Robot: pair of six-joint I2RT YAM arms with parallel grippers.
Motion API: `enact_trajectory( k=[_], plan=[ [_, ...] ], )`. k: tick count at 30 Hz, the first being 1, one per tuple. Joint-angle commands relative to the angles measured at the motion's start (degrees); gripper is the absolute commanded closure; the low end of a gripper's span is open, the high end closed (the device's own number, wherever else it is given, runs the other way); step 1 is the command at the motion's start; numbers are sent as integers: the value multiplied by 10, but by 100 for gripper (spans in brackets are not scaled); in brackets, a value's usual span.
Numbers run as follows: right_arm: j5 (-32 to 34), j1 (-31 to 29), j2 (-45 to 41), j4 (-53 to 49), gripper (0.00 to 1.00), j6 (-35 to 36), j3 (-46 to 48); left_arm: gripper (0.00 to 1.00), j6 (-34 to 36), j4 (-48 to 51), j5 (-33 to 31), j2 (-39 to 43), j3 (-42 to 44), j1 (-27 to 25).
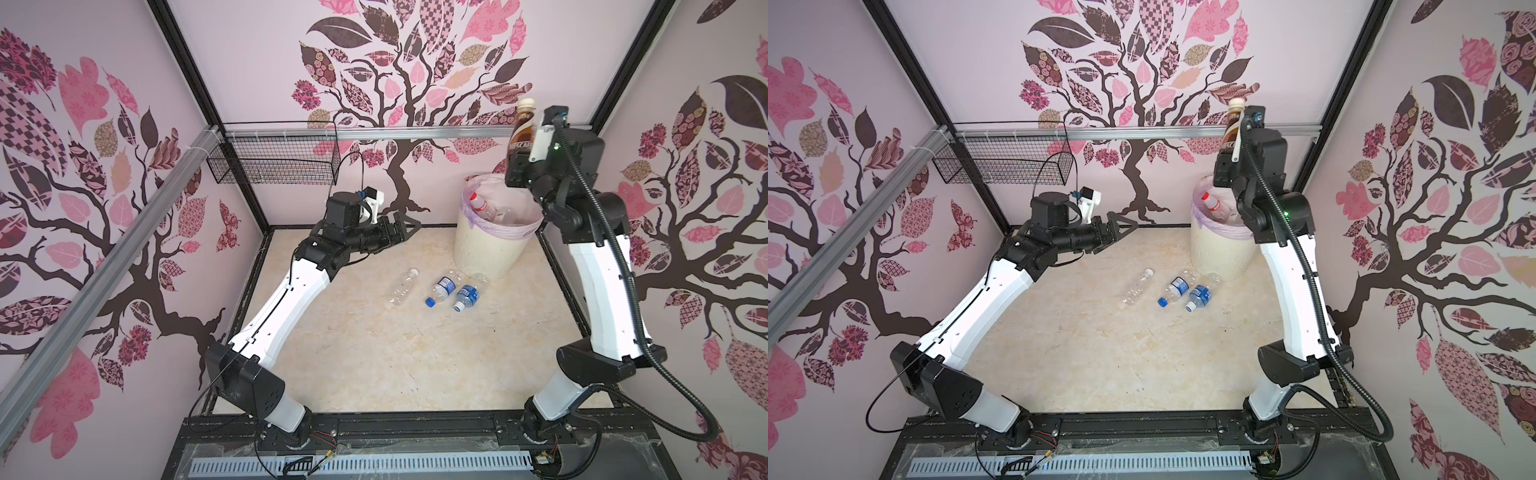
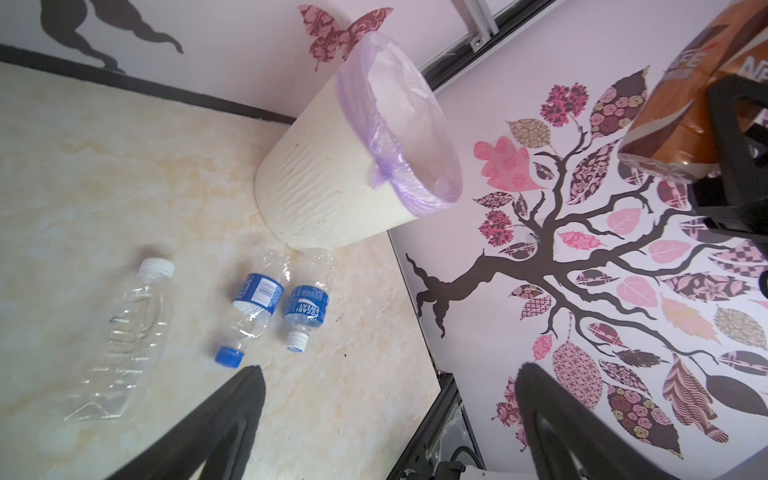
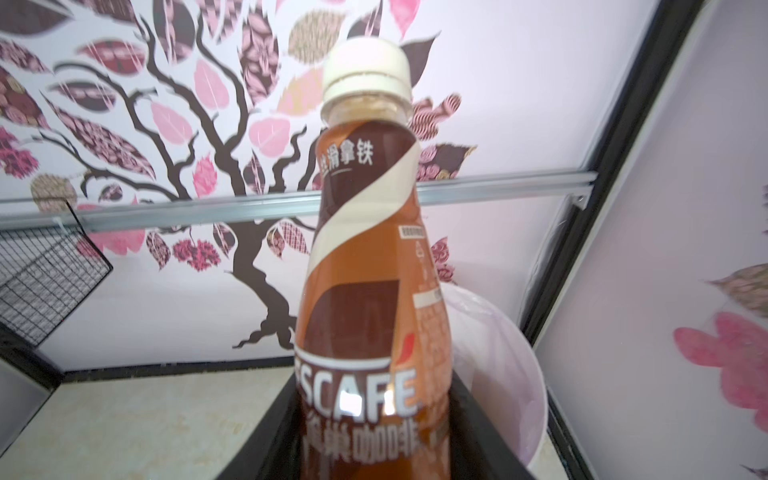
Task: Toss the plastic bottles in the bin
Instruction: 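Lift the Nescafe bottle with the right gripper and carry it over the bin, then open the right gripper over the bin to drop the Nescafe bottle, then lower the left gripper onto the clear bottle while the right moves toward it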
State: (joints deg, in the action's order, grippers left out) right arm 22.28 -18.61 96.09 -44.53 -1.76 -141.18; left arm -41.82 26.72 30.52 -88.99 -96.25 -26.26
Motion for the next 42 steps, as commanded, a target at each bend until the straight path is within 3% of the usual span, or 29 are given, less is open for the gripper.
enact_trajectory(
  k=[1, 4, 8, 10, 13, 15, 17, 21, 31, 37, 42],
  plan=[
    [70, -1, -20, 13, 57, 40, -24, 2, -2, -23, 2, -6, -42, -5],
    [65, 20, -15, 32, 57, 39, 0, 2, 0, -23, 0, -5, -40, -7],
    [-10, 87, 28, 41, 53, -16, 71, 2, 6, -19, -8, -6, -20, -7],
    [-45, 110, 73, 22, 42, -37, 71, 2, 5, -16, -8, -7, -11, -7],
    [-41, 113, 151, -60, 27, -49, -28, 2, 6, -12, -7, -5, 3, -7],
    [-42, 113, 162, -76, 12, -54, -62, 2, 8, -11, -10, -2, 15, -7],
    [-49, 113, 138, -47, 2, -54, -39, 2, 9, -11, -10, -2, 20, -7],
    [-50, 113, 100, -16, 1, -51, 5, 2, 7, -12, -2, -5, 28, -7],
    [-80, 104, 78, -29, 1, -63, 9, 2, 6, 0, -13, 3, 51, -7],
    [-56, 52, 57, -24, 1, -45, 49, 2, 33, 47, -37, -5, 65, -7],
    [-67, 8, 11, 7, 0, -50, 153, 2, 84, 131, -82, -33, 58, -5]
  ],
)
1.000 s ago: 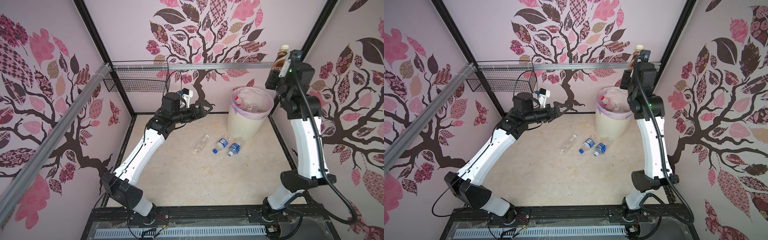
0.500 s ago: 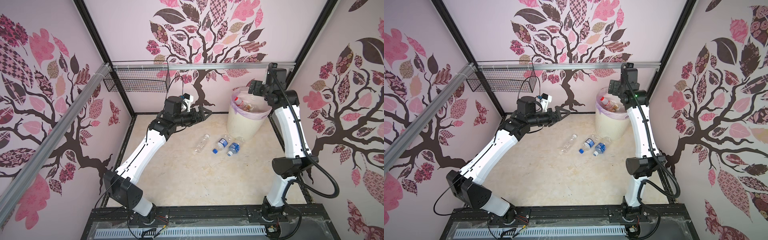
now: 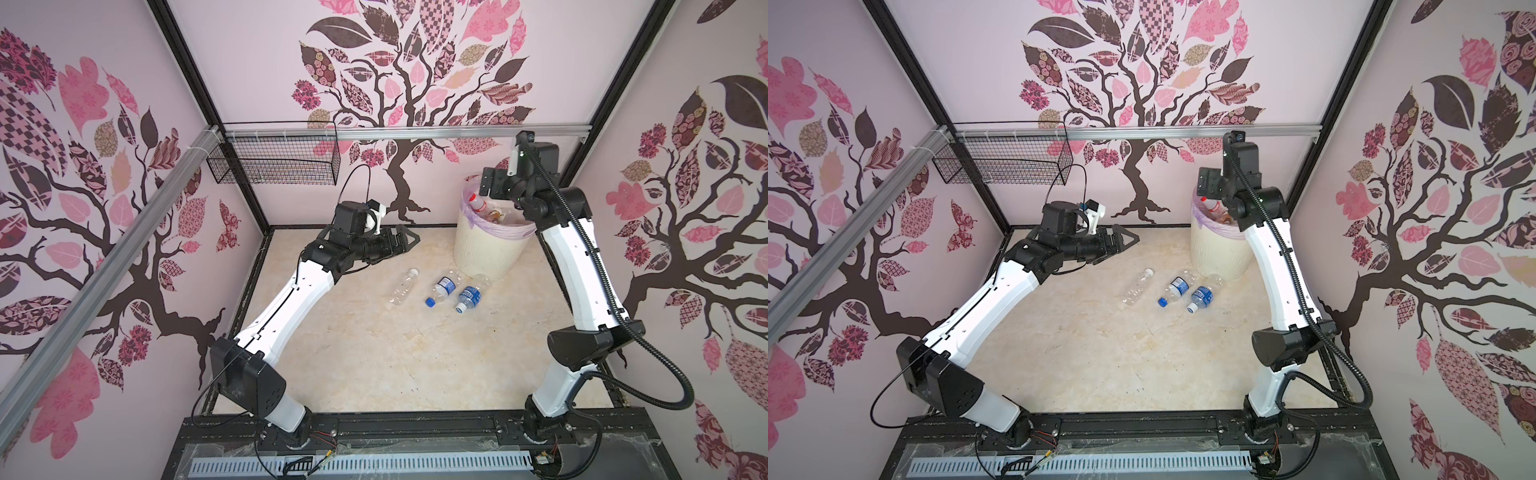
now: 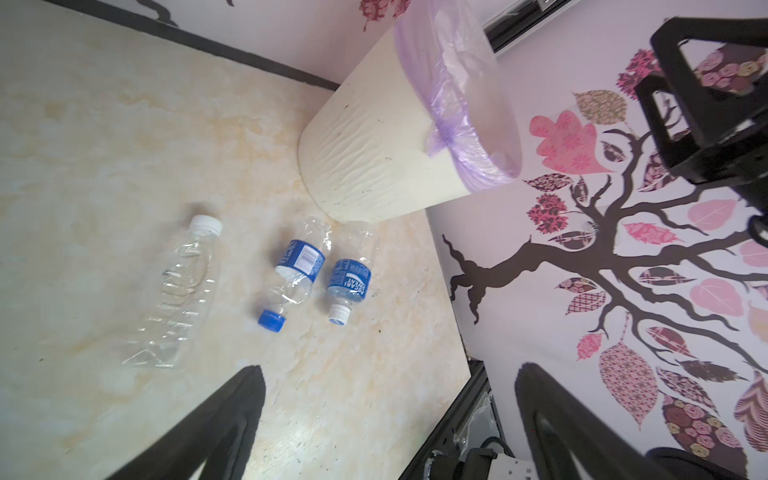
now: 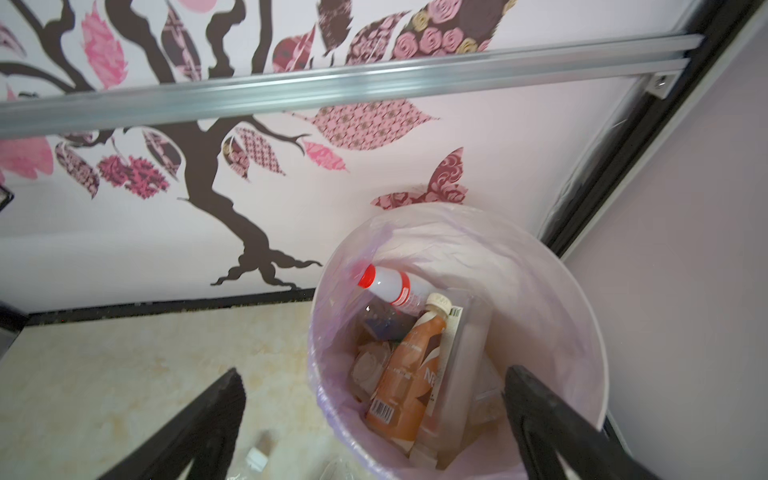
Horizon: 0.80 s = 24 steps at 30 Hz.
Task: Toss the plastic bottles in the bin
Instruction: 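Lower the left gripper onto the clear bottle while the right moves toward it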
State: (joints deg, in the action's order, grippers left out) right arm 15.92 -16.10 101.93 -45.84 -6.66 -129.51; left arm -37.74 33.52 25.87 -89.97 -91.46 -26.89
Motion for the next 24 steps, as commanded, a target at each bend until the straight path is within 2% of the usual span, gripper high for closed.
enact_trajectory(
  k=[1, 7, 9, 12, 20, 24],
  plan=[
    [-9, -23, -60, 31, 0, -6, 65, 2, 52, 74, -43, -29, 11, 1],
    [-7, -67, -132, 99, 0, -17, 253, 2, 105, 161, -95, -92, 8, 3],
    [-24, -75, -153, 117, 0, -30, 312, 2, 117, 185, -91, -117, 10, 9],
    [-41, -88, -179, 143, 0, -43, 391, 2, 123, 184, -112, -136, 22, 9],
    [-79, -102, -208, 183, 0, -57, 496, 2, 146, 191, -156, -210, -11, 6],
    [-99, -103, -208, 183, 0, -63, 513, 2, 159, 192, -175, -246, -35, 0]
  ],
)
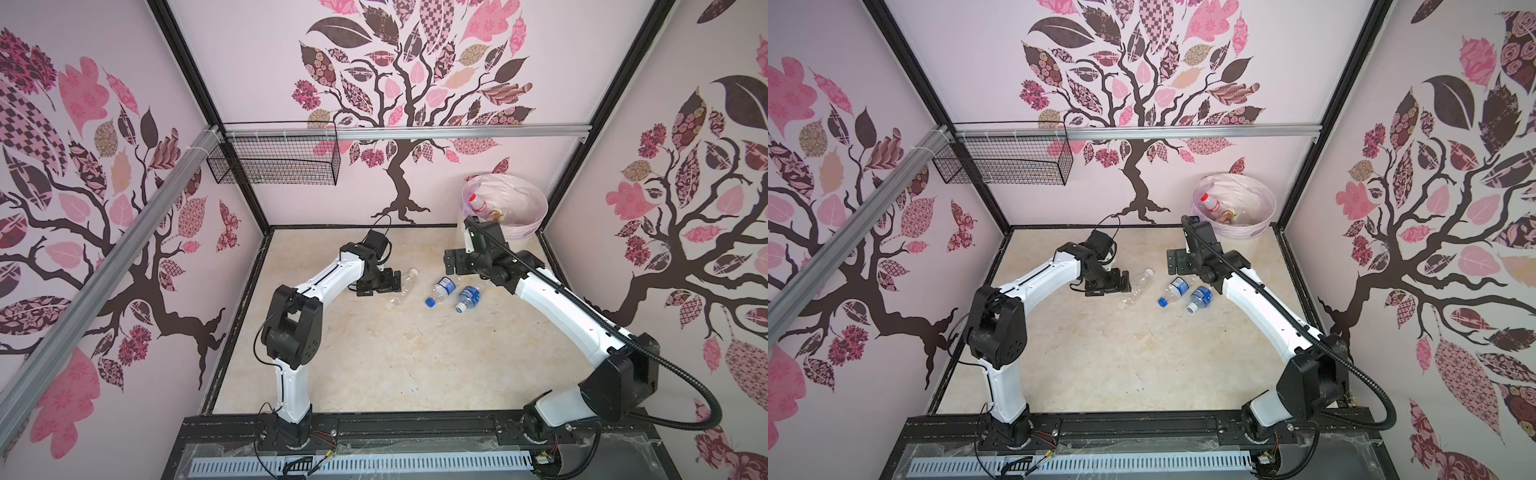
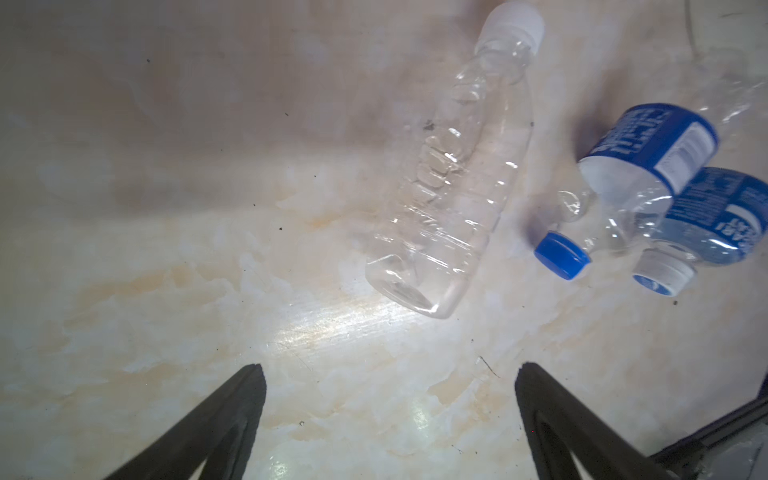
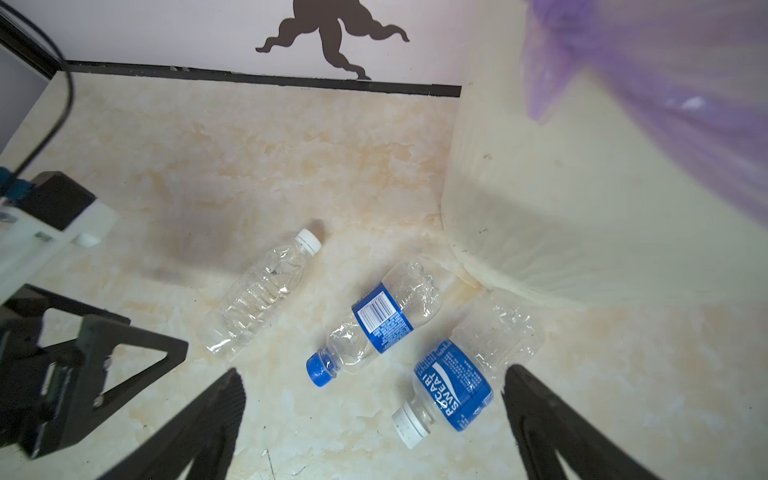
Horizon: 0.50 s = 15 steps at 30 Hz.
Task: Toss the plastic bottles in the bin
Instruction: 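Lower the left gripper onto the clear bottle while the right moves toward it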
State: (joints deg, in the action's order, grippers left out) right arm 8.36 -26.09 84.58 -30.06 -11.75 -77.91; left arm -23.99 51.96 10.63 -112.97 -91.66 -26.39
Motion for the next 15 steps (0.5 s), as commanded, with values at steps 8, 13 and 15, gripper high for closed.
enact_trajectory(
  k=[8, 13, 15],
  plan=[
    [-44, -3, -53, 28, 0, -18, 17, 2, 8, -1, -1, -68, -76, -12],
    [-46, -3, -63, 22, 0, -15, 26, 2, 3, -25, 6, -83, -85, -19],
    [-41, -3, -68, 20, 0, -10, 29, 2, 4, -18, 9, -96, -97, -24]
  ],
)
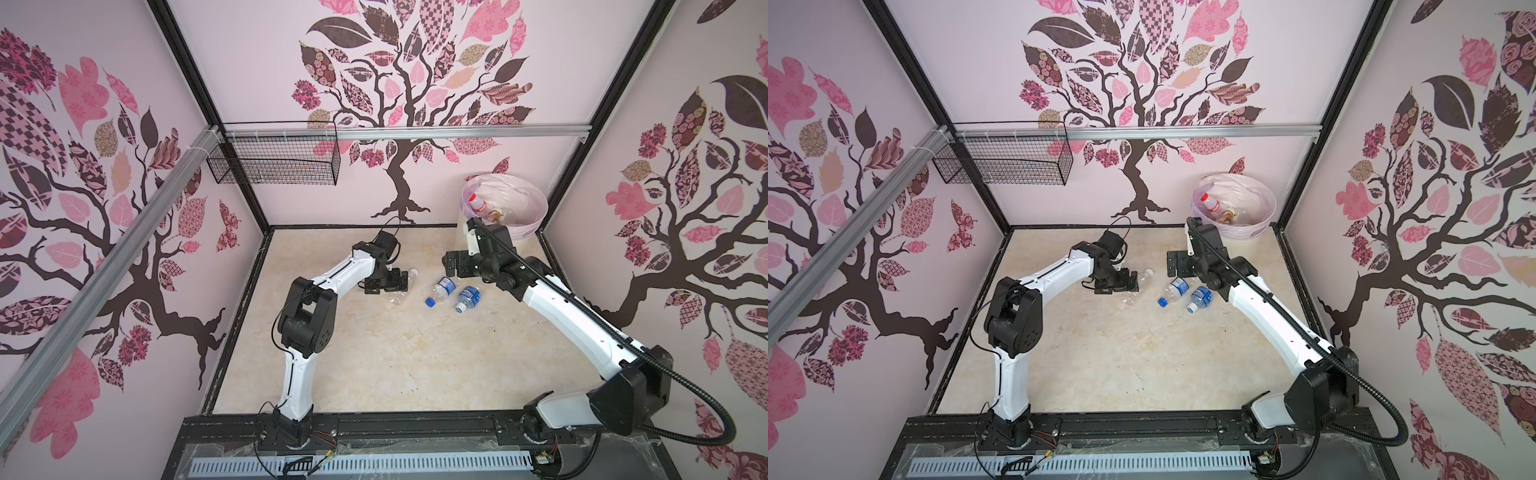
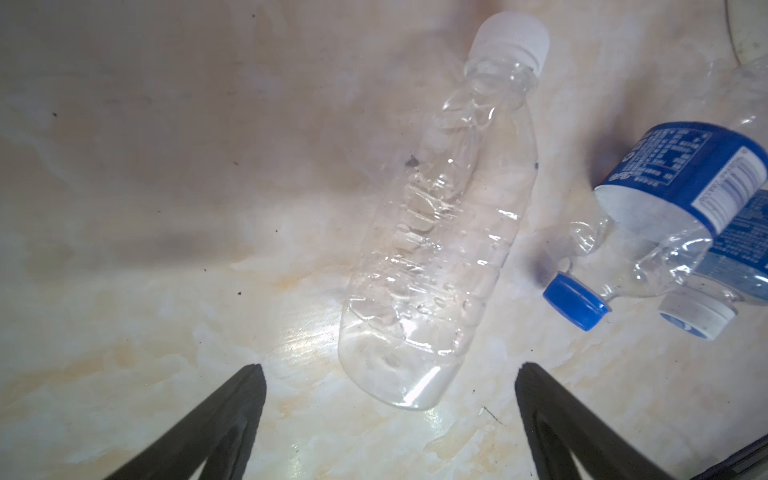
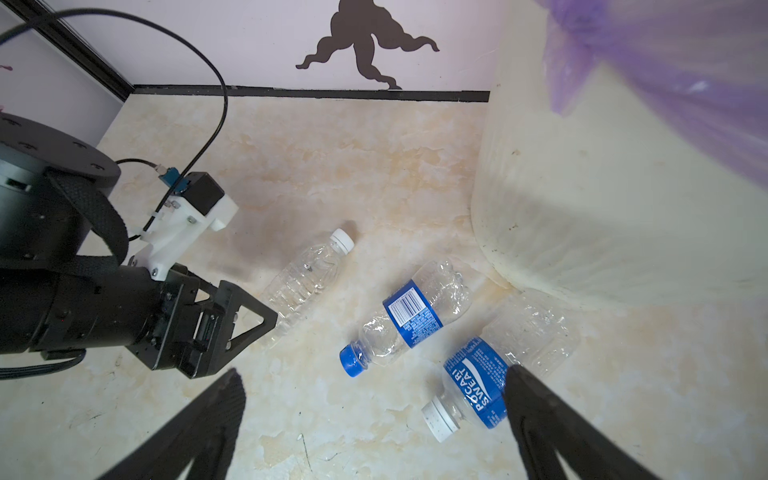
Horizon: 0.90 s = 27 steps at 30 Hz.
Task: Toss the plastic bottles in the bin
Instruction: 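Lower the left gripper onto the clear bottle while the right moves toward it, then close the left gripper on the clear bottle and lift it toward the right gripper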
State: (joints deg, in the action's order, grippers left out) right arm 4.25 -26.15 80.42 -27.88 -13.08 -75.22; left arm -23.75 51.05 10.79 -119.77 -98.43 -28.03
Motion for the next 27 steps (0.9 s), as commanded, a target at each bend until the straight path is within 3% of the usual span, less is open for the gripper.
enact_trajectory(
  k=[1, 7, 14, 21, 27],
  plan=[
    [2, -2, -29, -2, 1, 4, 3, 2, 4, -6, 4, -33, -33, -12],
    [0, -2, -41, -2, 0, 9, 9, 3, 3, 0, -16, -60, -51, -30],
    [-7, -2, -51, -2, 0, 19, 22, 11, -3, -4, -25, -62, -38, -31],
    [-82, -2, -47, -4, 0, 1, 27, 20, -8, -13, -22, -62, -34, -32],
    [-107, -2, -55, -8, 0, -7, 47, 30, -18, -24, 4, -67, -34, -32]
  ],
)
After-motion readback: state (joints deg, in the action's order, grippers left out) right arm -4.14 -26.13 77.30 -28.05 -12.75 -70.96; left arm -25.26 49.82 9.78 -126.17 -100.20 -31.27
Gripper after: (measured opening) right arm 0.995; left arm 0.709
